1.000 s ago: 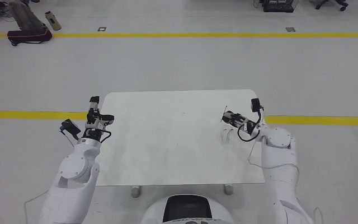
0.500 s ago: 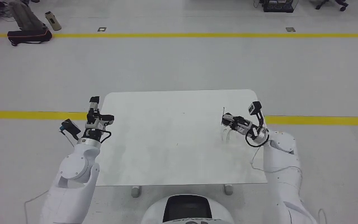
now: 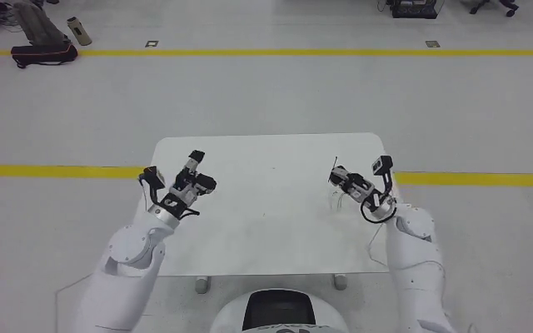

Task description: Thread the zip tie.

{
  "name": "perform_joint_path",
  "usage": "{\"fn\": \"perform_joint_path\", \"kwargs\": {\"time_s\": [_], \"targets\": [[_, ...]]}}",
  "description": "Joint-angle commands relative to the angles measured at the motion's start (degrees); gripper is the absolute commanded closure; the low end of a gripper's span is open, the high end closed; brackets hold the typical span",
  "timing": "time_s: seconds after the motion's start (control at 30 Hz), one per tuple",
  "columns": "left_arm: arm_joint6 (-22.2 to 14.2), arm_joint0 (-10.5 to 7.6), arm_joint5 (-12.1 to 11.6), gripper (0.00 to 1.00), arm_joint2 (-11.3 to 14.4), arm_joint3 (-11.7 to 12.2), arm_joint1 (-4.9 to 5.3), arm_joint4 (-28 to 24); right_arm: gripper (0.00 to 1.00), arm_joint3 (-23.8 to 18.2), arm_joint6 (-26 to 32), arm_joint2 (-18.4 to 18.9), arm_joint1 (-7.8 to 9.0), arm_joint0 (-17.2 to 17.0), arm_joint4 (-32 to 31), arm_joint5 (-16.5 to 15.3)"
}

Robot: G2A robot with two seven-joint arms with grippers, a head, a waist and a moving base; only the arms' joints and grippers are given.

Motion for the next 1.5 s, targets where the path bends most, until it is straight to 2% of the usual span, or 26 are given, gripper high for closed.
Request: {"fn": "perform_joint_path", "kwargs": {"time_s": [0.0, 0.07, 0.33, 0.43, 0.57, 0.67, 0.8, 0.87, 0.93, 1.23, 1.27, 1.37, 1.47], "targets": [[0.0, -0.24, -0.4, 0.00, 1.4, 0.0, -0.09, 1.2, 1.00, -0.8, -2.2, -0.8, -0.04, -0.5, 0.0, 0.0], [0.1, -0.22, -0.9, 0.00, 2.3, -0.1, -0.15, 1.9, 1.00, -1.8, -3.6, -1.9, -0.12, -1.1, 0.9, 0.0], [0.2, -0.19, -1.1, 0.00, 2.3, -0.1, -0.15, 2.1, 1.00, -2.5, -3.8, -2.2, -0.09, -1.4, 1.2, 0.0], [-0.1, -0.34, -0.8, 0.00, 2.9, 0.2, -0.23, 1.0, 1.00, -3.1, -6.1, -2.9, -0.05, -2.0, 1.6, 0.2], [-2.9, -1.98, -0.2, 0.00, 5.6, 0.9, -0.37, 0.8, 1.00, -5.0, -8.9, -4.9, -0.07, -3.7, 2.5, 0.0], [-4.2, -4.64, 0.2, 0.00, 9.2, 2.0, -0.74, 1.2, 1.00, -6.7, -11.2, -6.2, -0.09, -5.1, 2.8, 0.0], [-4.2, -8.75, 0.8, 0.00, 14.7, 5.1, -1.49, 2.6, 1.00, -8.4, -14.1, -8.0, -0.11, -6.8, 2.5, 0.0], [-4.0, -10.06, 0.7, 0.00, 16.6, 6.3, -1.81, 2.7, 1.00, -9.2, -15.0, -8.8, -0.14, -7.5, 2.7, 0.0], [-3.8, -10.39, 0.6, 0.00, 17.0, 6.6, -1.89, 2.9, 1.00, -10.3, -15.8, -9.3, -0.10, -7.9, 2.4, 0.0], [-3.8, -10.39, 0.6, 0.00, 17.0, 6.6, -1.89, 2.9, 1.00, -10.3, -15.8, -9.3, -0.10, -7.9, 2.4, 0.0], [-3.8, -10.39, 0.6, 0.00, 17.0, 6.6, -1.89, 2.9, 1.00, -10.6, -17.2, -9.8, -0.11, -8.1, 2.0, 0.0], [-3.4, -10.48, 0.3, 0.00, 18.2, 6.5, -2.08, 2.2, 1.00, -11.7, -20.3, -11.9, -0.23, -8.8, 1.6, 0.0], [-3.4, -11.56, -0.1, 0.00, 20.4, 6.9, -2.47, 1.6, 1.00, -12.3, -23.4, -13.8, -0.46, -9.7, 1.9, 0.0]]}}
